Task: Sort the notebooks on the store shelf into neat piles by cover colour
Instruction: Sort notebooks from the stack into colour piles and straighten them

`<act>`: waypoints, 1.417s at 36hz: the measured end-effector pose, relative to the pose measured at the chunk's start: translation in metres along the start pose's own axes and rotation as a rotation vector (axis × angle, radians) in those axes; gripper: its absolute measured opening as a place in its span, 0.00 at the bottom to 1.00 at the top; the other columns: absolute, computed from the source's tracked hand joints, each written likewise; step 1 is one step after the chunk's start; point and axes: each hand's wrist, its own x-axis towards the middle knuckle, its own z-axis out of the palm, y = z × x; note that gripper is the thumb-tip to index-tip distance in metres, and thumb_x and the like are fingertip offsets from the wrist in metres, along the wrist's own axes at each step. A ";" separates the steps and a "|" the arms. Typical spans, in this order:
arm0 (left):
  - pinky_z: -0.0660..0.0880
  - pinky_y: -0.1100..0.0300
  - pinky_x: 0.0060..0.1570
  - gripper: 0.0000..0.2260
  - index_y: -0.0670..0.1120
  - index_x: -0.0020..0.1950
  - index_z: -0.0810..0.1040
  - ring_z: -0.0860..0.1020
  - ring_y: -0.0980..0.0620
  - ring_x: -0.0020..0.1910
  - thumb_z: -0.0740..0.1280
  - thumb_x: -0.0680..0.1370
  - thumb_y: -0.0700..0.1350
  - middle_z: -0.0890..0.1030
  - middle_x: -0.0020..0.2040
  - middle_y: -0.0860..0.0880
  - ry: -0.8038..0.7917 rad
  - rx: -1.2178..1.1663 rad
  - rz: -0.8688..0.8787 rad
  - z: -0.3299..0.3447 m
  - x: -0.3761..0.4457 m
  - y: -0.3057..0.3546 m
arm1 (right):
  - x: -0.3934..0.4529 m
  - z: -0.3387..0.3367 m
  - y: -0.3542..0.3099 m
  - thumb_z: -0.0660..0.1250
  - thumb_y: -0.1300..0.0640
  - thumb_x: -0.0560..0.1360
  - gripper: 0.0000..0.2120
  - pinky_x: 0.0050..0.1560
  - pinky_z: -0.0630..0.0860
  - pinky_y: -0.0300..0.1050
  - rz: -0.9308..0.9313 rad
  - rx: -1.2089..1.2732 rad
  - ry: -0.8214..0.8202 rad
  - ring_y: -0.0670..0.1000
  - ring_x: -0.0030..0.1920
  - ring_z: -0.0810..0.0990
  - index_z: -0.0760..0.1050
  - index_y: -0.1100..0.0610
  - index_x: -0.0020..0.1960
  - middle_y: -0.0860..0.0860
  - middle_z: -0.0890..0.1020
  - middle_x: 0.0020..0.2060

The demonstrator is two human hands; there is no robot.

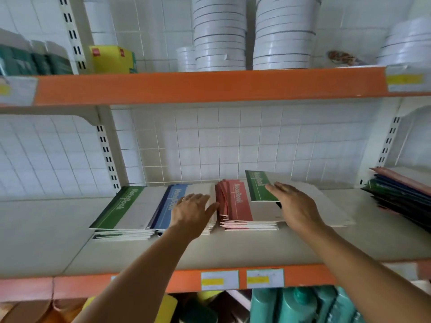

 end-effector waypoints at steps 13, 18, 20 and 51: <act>0.63 0.57 0.64 0.24 0.50 0.67 0.73 0.71 0.50 0.66 0.49 0.81 0.61 0.75 0.66 0.51 0.077 0.019 -0.165 -0.013 -0.079 -0.076 | -0.018 -0.008 -0.091 0.53 0.70 0.77 0.33 0.66 0.65 0.40 -0.178 0.118 0.002 0.48 0.73 0.62 0.56 0.46 0.77 0.48 0.62 0.75; 0.63 0.57 0.65 0.34 0.51 0.68 0.73 0.70 0.49 0.68 0.42 0.76 0.66 0.75 0.67 0.50 0.108 -0.011 -0.217 -0.017 -0.098 -0.117 | -0.019 -0.012 -0.142 0.56 0.69 0.77 0.33 0.67 0.65 0.43 -0.250 0.126 -0.022 0.50 0.73 0.62 0.56 0.47 0.77 0.49 0.61 0.75; 0.63 0.57 0.65 0.30 0.51 0.69 0.72 0.70 0.49 0.68 0.45 0.78 0.65 0.74 0.68 0.51 0.106 -0.028 -0.234 -0.019 -0.101 -0.135 | -0.013 -0.012 -0.162 0.54 0.72 0.76 0.34 0.68 0.64 0.43 -0.279 0.131 0.000 0.50 0.73 0.63 0.56 0.48 0.77 0.50 0.62 0.75; 0.59 0.56 0.69 0.24 0.53 0.72 0.68 0.65 0.51 0.71 0.48 0.81 0.61 0.70 0.71 0.52 0.033 -0.065 -0.084 -0.006 -0.063 -0.330 | 0.046 0.072 -0.368 0.56 0.45 0.80 0.27 0.59 0.73 0.49 -0.289 0.093 -0.246 0.53 0.67 0.69 0.57 0.51 0.76 0.51 0.68 0.70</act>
